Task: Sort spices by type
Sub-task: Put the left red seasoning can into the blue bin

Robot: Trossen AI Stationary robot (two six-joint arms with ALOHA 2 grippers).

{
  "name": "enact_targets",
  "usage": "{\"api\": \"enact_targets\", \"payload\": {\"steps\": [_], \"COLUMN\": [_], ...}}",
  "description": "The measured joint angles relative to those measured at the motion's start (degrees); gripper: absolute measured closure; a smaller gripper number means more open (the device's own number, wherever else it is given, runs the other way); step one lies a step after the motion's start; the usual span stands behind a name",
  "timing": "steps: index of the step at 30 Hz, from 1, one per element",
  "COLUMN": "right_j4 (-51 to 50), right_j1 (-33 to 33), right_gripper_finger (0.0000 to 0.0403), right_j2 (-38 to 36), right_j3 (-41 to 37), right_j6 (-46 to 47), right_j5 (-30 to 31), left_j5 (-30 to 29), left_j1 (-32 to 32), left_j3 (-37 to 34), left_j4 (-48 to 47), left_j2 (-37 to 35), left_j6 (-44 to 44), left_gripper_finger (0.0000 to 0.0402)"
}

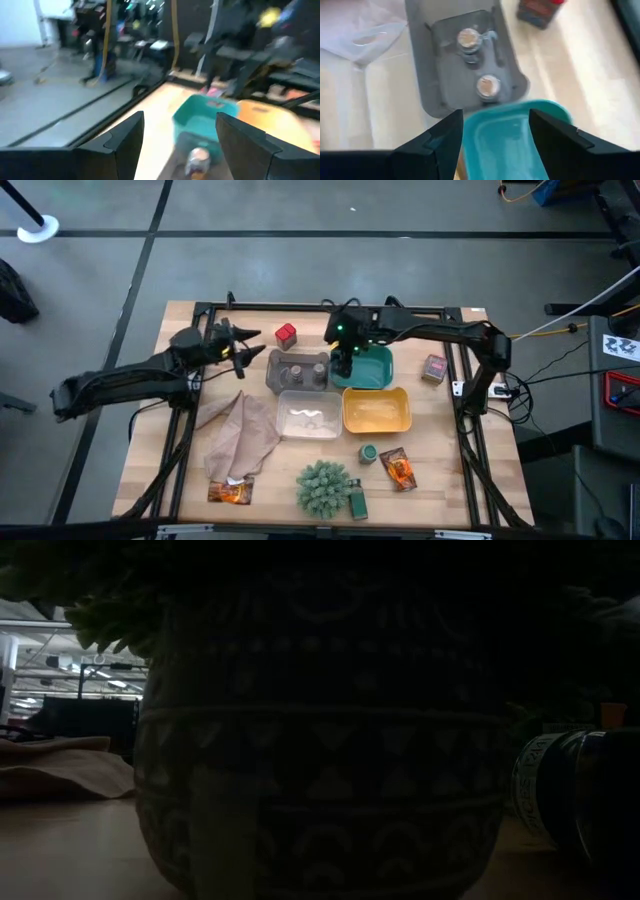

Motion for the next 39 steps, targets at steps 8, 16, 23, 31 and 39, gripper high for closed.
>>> {"api": "enact_targets", "payload": {"steps": [8, 16, 23, 31, 39], "right_j4": [-5.4, -9.4, -9.8, -17.1, -21.8], "right_j1": [0.0, 0.0, 0.0, 0.0, 0.0], "right_gripper_finger": [0.0175, 0.0175, 0.0175, 0.0175, 0.0175], "right_j2": [-4.0, -4.9, -4.9, -5.4, -8.9], "right_j3": [0.0, 0.0, 0.0, -0.1, -0.1], "right_j6": [0.3, 0.7, 3.3, 3.2, 3.3], "right_j5": [4.3, 4.3, 4.3, 3.4, 3.2], "left_j5": [-7.5, -7.6, -7.5, -7.2, -7.1], "left_j1": [1.4, 6.7, 9.4, 9.4, 9.4], "left_j3": [7.4, 19.2, 25.9, 27.5, 27.5], "left_j4": [-0.8, -10.1, -14.8, -14.6, -14.6], "left_j2": [18.3, 33.9, 43.6, 50.3, 52.0], "left_j6": [0.3, 0.3, 1.9, 3.1, 3.1], "left_gripper_finger": [0.0171, 0.0171, 0.0171, 0.0171, 0.0171]}}
